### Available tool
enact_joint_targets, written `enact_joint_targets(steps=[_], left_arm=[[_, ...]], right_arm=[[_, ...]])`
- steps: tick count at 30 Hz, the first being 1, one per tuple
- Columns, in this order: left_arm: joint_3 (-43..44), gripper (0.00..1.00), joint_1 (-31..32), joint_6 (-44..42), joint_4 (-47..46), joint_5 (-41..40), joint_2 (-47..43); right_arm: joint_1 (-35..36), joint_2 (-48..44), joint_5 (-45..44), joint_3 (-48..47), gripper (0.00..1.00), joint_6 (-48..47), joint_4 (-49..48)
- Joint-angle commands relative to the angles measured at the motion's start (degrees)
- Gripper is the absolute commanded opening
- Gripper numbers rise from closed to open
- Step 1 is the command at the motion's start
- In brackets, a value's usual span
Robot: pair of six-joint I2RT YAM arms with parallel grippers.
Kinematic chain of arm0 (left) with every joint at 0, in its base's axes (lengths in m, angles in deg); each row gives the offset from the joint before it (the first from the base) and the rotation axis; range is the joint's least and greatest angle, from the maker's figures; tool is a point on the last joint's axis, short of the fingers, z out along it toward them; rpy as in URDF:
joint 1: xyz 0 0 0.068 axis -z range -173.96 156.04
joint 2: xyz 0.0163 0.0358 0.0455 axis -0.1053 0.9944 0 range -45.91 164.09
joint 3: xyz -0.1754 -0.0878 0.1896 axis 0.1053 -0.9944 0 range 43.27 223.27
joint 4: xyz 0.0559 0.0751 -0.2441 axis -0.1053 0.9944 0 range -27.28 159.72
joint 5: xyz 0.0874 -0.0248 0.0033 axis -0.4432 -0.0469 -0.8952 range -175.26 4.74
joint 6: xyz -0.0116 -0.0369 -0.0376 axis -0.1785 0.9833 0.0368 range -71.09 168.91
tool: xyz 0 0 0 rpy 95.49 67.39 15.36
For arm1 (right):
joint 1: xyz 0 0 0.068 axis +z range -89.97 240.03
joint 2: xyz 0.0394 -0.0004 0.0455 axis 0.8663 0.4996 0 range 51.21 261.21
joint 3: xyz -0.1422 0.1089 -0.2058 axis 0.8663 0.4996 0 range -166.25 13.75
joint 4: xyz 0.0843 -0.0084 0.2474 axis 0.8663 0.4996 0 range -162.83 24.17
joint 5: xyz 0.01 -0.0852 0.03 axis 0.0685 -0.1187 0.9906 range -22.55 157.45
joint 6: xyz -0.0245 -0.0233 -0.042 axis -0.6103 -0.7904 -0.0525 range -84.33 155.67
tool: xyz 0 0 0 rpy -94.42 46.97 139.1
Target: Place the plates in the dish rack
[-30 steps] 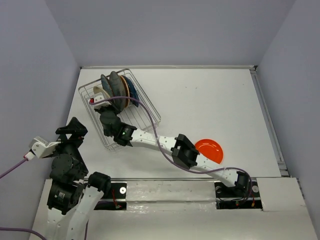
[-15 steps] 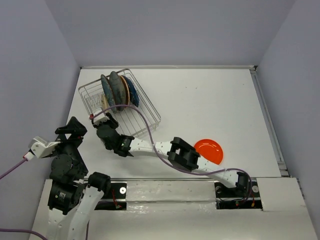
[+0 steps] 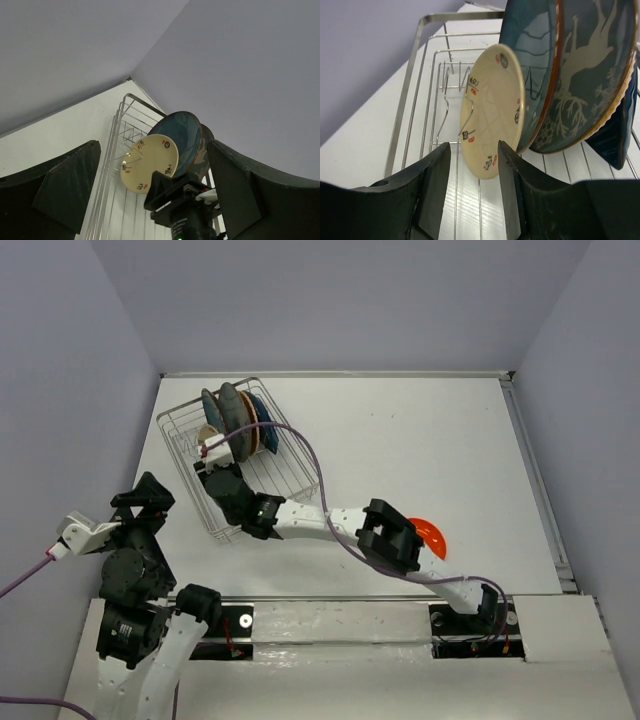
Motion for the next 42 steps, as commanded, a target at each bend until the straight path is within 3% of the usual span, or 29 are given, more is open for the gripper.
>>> enact_joint_targets(steps=[1,4,6,8,10,14,20,23,26,29,33,36,37,39,40,42], left_arm=[[-0.25,0.99,-0.47,-0.9,-3.46,-0.5,1.57],[-0.25,0.99,-0.56,-0.9,-3.46,-0.41,1.48],[-0.25,0.99,-0.47,-1.08,-3.63,-0.15,1.4],[-0.34,0.99,-0.47,-1.17,-3.81,0.03,1.22],[-0.43,0.99,-0.47,-1.26,-3.9,0.2,1.13],[-0.43,0.99,-0.47,-1.34,-3.99,0.47,0.87],[-0.52,0.99,-0.47,-1.52,-3.99,0.55,0.69],[-0.52,0.99,-0.56,-1.52,-3.99,0.47,0.61],[-0.61,0.99,-0.56,-1.61,-4.07,0.99,0.43],[-0.96,0.99,-0.47,-2.48,-4.77,1.78,0.43],[-1.31,0.99,-0.38,-3.54,-5.65,4.59,0.25],[-1.83,0.99,0.41,-5.64,-6.62,8.01,-0.45],[-1.92,0.99,0.67,-6.35,-6.97,9.07,-0.45],[-2.19,0.99,1.37,-7.75,-7.5,12.67,-0.89],[-2.28,0.99,2.33,-9.24,-8.02,14.16,-1.06],[-2.54,0.99,3.39,-11.52,-8.64,18.65,-1.24]], right_arm=[[-2.58,-4.36,5.12,0.38,0.44,5.72,0.73],[-3.11,-5.06,7.32,1.6,0.36,7.22,2.42],[-3.11,-5.58,7.51,1.96,0.41,7.65,4.25],[-3.11,-7.16,7.94,4.4,0.55,9.14,6.46],[-3.72,-8.74,10.92,6.61,0.55,11.34,8.13],[-4.25,-11.04,13.92,9.69,0.51,14.77,9.53],[-4.86,-8.84,15.76,6.27,0.3,15.3,11.64],[-4.87,-8.05,16.3,4.42,0.3,15.57,12.44],[-4.87,-10.32,16.73,6.43,0.34,15.48,12.26],[-4.87,-13.92,20.24,9.16,0.46,14.34,11.3],[-4.87,-23.14,22.36,18.62,0.56,12.58,9.45],[-4.87,-34.63,21.57,28.01,0.58,12.23,9.1],[-5.65,-34.68,21.05,31.28,0.58,12.58,9.1],[-8.72,-43.08,21.3,38.83,0.58,16.08,9.18],[-10.65,-46.16,22.35,47.75,0.57,18.27,9.62],[-18.02,-55.65,27.09,57.28,0.56,26.44,11.72]])
